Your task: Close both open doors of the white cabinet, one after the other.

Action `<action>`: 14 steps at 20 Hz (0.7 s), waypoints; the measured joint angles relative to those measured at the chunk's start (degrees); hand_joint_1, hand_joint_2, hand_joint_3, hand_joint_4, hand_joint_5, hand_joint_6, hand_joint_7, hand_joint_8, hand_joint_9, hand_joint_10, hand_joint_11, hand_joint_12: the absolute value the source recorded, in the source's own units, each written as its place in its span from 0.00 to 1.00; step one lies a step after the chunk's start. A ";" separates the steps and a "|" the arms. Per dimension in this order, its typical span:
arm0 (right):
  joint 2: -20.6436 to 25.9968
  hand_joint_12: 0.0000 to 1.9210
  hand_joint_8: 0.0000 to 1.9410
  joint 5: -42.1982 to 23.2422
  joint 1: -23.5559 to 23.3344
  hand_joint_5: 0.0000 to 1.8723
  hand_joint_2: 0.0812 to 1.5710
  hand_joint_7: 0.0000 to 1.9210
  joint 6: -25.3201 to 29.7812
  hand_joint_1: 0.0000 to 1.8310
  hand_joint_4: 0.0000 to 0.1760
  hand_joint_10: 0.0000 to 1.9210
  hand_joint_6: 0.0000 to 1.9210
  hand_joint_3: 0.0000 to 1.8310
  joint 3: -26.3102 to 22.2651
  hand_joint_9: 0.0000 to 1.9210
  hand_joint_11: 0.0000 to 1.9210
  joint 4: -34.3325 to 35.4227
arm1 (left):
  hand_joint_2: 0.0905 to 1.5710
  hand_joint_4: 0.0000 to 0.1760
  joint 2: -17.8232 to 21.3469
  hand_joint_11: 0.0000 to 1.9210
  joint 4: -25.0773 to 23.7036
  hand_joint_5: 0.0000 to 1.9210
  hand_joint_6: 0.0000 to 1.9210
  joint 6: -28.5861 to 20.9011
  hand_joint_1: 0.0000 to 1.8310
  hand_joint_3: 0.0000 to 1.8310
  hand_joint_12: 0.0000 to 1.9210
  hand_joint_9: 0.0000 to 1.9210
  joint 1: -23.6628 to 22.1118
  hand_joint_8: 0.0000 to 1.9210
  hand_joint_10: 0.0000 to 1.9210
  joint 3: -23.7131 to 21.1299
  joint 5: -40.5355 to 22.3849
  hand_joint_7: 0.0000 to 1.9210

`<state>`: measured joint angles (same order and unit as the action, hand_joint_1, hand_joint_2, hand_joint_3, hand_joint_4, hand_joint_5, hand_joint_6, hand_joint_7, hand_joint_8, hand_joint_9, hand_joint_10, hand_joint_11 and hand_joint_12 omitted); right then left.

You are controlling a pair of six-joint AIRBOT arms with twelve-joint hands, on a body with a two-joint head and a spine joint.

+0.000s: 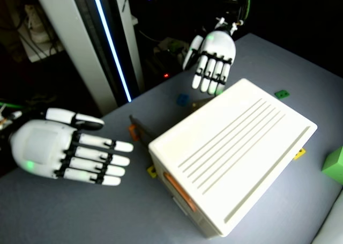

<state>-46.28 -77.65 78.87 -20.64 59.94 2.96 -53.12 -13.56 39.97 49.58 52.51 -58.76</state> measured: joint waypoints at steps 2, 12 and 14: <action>-0.02 0.08 0.00 -0.09 0.13 0.04 0.90 0.05 0.00 0.01 0.23 0.00 0.00 0.00 0.00 0.05 0.06 0.00 | 0.94 0.00 -0.33 0.00 -0.17 0.12 0.00 0.22 0.16 0.00 0.28 0.10 -0.57 0.00 0.00 0.35 0.28 0.10; -0.04 0.02 0.00 0.09 0.72 0.04 0.90 0.03 0.07 0.00 0.19 0.00 0.00 0.00 -0.04 0.03 0.05 -1.14 | 0.98 0.00 1.55 0.00 -0.48 0.06 0.01 0.42 0.00 0.00 0.18 0.04 1.49 0.00 0.00 -1.31 0.13 0.05; -0.04 0.00 0.00 0.00 0.72 0.03 0.90 0.02 0.13 0.00 0.02 0.00 0.00 0.00 -0.33 0.00 0.01 -2.19 | 0.97 0.00 2.64 0.00 0.68 0.08 0.00 0.39 0.00 0.00 0.22 0.06 3.04 0.00 0.00 -1.97 0.22 0.07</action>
<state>-46.33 -77.65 79.59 -20.51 59.61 0.78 -50.48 -12.88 40.36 52.62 50.54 -58.54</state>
